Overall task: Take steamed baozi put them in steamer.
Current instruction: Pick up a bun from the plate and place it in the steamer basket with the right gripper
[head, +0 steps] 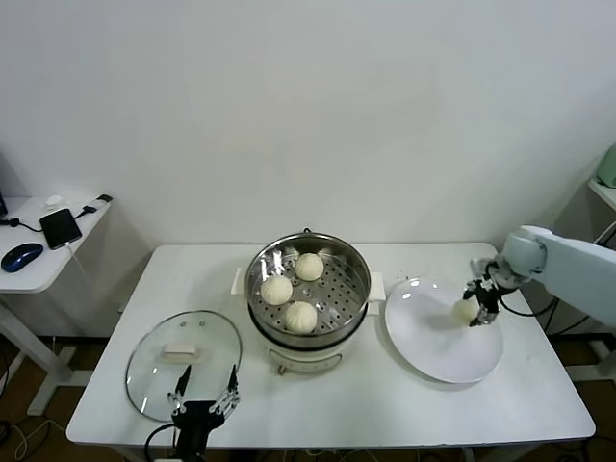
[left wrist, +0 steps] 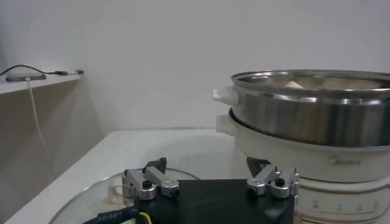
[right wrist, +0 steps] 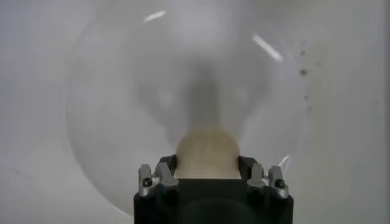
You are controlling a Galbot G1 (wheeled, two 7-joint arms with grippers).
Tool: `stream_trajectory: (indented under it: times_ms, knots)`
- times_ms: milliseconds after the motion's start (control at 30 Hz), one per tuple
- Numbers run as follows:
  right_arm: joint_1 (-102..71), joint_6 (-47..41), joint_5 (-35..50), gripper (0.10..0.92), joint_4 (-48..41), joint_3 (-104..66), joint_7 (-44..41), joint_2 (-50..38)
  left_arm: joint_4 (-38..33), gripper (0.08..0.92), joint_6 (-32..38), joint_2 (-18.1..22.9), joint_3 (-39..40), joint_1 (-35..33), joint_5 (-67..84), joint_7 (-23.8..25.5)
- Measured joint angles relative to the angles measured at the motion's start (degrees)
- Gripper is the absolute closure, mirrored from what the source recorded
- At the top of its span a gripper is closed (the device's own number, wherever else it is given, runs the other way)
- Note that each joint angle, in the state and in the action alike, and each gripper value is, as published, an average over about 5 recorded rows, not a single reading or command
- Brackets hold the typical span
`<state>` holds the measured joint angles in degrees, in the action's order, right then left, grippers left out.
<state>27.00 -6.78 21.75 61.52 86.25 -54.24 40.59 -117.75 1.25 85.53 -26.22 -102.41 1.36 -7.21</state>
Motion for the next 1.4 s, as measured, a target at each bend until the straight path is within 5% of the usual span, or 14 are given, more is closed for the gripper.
stream_trajectory:
  times_ms: [600, 1400]
  knots:
    - [31.39, -9.22, 30.96, 0.364, 19.18, 17.97, 2.52, 15.62, -1.57, 0.177, -0.25, -1.03, 2.07, -0.07, -0.06, -0.13]
    - [15.17, -12.65, 29.67, 0.308, 10.37, 15.51, 9.18, 30.12, -0.24, 0.177, -0.4, -0.62, 1.91, 1.02, 0.29, 0.12]
